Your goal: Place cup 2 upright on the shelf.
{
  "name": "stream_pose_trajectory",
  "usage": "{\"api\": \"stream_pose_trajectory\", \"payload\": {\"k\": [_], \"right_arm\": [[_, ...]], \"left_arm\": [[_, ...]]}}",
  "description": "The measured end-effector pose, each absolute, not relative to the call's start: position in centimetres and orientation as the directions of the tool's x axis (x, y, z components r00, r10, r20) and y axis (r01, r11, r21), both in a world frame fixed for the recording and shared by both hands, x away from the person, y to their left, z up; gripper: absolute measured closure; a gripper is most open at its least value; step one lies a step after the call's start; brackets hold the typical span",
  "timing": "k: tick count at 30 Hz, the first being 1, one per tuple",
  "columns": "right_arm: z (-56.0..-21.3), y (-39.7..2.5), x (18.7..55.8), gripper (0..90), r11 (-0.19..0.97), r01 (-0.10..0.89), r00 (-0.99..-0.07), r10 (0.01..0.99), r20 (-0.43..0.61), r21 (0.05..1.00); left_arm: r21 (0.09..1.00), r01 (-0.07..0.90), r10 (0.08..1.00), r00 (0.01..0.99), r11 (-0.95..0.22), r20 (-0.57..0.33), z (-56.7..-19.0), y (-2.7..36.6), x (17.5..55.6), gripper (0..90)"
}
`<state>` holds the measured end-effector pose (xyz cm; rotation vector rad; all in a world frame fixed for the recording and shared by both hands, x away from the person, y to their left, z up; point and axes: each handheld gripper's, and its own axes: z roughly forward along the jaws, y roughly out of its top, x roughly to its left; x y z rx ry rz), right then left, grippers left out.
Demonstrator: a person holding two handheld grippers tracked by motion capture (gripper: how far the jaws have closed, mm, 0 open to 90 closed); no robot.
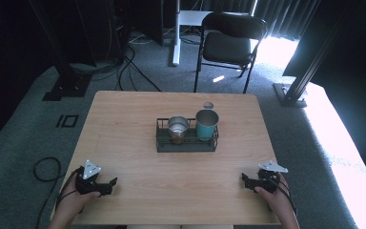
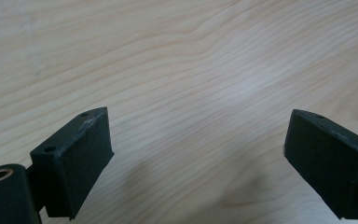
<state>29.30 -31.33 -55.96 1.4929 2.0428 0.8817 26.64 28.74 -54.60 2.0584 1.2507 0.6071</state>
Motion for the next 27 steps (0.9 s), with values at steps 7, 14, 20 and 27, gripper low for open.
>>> {"api": "stream_pose_trajectory", "payload": {"k": [7,14,20,27], "right_arm": [[-56.0,-31.3,29.3,12.0,0.207,0.659,-0.307,0.952,0.007,0.724],[-56.0,-31.3,29.3,11.9,0.207,0.659,-0.307,0.952,0.007,0.724],[-56.0,-31.3,29.3,11.9,0.207,0.659,-0.307,0.952,0.007,0.724],[-56.0,-31.3,29.3,11.9,0.207,0.658,-0.307,0.952,0.007,0.724]], "left_arm": [[0.711,0.628,0.914,0.403,-0.316,0.05,-55.2,29.5,27.0,8.5],[0.711,0.648,0.939,0.341,-0.274,0.052,-55.7,30.2,27.3,8.2],[0.701,0.674,0.948,0.319,-0.233,0.008,-55.8,30.3,27.6,8.2],[0.694,0.691,0.961,0.276,-0.203,0.006,-55.9,29.9,28.0,3.6]]}}
